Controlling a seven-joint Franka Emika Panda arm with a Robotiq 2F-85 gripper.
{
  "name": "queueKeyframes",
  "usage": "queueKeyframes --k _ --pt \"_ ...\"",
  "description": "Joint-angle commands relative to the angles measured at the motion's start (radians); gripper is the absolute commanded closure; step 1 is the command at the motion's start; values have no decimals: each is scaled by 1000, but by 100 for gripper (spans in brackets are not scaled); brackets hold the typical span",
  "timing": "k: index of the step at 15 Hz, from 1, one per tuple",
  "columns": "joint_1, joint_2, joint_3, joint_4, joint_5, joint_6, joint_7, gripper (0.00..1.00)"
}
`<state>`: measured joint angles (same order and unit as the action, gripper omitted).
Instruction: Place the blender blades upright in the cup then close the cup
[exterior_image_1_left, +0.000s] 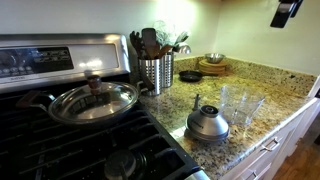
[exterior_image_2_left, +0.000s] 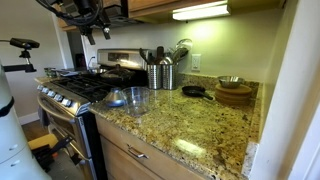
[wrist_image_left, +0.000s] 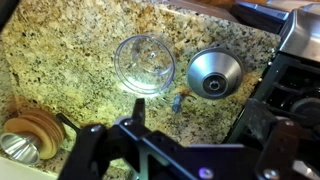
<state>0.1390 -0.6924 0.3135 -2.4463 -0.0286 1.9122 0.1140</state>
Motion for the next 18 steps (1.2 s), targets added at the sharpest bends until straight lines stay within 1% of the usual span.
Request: queueKeyframes --k 1,3,5,6,9,13,14,18 --pt "0 128 -15 -11 -22 130 23 0" --pt "-6 198 -12 -5 -32 181 39 0" --pt "-6 253 -9 6 -46 209 59 0" --pt "15 211 -24 -10 -35 181 34 0" --pt "15 263 -25 0 -39 200 39 0" --pt "15 263 -24 6 -39 200 39 0" --pt "7 287 -25 12 -39 229 53 0" --pt "0 352 -46 23 -38 301 28 0"
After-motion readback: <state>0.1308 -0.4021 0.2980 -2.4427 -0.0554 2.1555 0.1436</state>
